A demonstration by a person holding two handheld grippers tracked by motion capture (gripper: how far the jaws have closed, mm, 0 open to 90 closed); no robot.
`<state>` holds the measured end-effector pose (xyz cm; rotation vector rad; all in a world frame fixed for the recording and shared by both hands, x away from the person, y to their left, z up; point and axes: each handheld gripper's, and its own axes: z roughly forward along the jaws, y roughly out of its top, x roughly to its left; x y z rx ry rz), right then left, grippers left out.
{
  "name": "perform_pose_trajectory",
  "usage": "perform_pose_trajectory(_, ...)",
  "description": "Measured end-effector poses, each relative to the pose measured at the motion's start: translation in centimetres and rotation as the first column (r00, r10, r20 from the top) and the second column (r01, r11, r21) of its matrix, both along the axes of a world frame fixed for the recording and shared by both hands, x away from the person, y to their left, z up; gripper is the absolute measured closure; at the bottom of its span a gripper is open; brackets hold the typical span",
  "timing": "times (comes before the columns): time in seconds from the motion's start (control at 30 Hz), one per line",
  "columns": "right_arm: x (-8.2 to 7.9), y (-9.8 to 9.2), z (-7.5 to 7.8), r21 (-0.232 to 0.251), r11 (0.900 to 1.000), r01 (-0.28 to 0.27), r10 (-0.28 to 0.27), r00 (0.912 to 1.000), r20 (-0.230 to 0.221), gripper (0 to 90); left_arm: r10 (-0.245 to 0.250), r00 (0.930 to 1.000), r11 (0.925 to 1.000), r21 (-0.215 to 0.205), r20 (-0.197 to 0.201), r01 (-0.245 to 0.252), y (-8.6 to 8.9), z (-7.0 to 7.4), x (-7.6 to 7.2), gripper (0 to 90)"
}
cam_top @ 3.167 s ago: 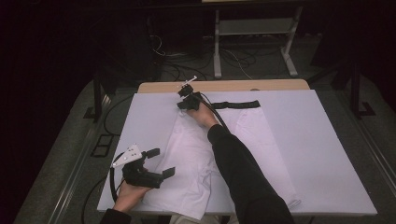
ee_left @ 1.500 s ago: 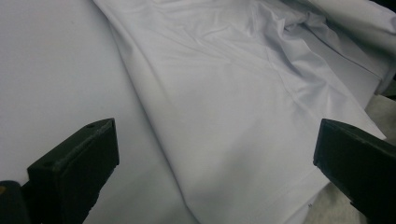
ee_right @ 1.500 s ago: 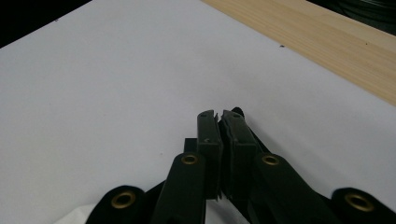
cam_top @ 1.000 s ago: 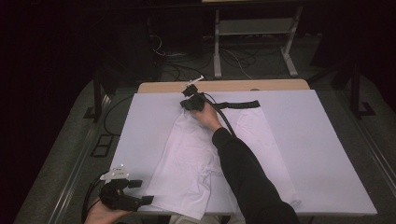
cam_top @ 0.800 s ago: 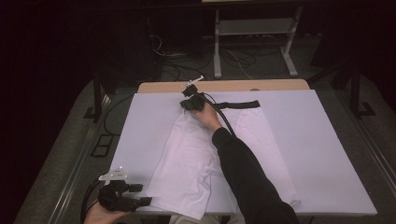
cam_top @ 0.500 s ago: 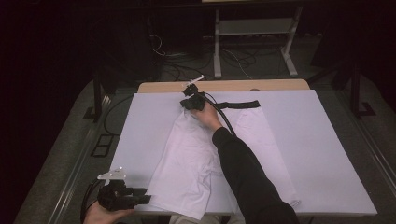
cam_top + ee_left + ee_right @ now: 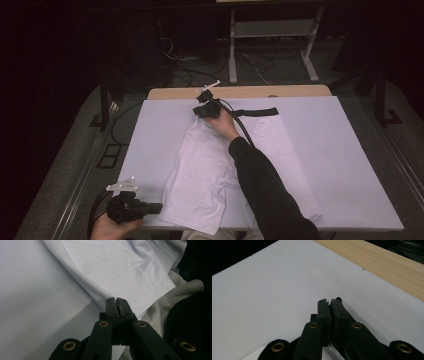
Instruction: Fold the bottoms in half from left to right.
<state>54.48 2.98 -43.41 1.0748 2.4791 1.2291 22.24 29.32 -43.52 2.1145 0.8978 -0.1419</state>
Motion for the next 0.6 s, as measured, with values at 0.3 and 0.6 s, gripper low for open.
perform_pose_trajectory(0.3, -0.4, -1.1, 1.2, 0.019, 1.000, -0.011, 0.011, 0.9998, 0.019, 84.9, -0.084, 0.9947, 0.9964, -0.008, 0.059, 0.084, -2.6, 1.4, 0.4, 88.2)
perform_pose_trajectory(0.6, -0.7, -2.5, 1.8, 0.027, 1.000, -0.008, 0.007, 0.9992, 0.040, 84.9, -0.150, 0.9866, 0.9884, -0.014, 0.064, 0.151, -4.9, 1.8, 0.8, 87.9)
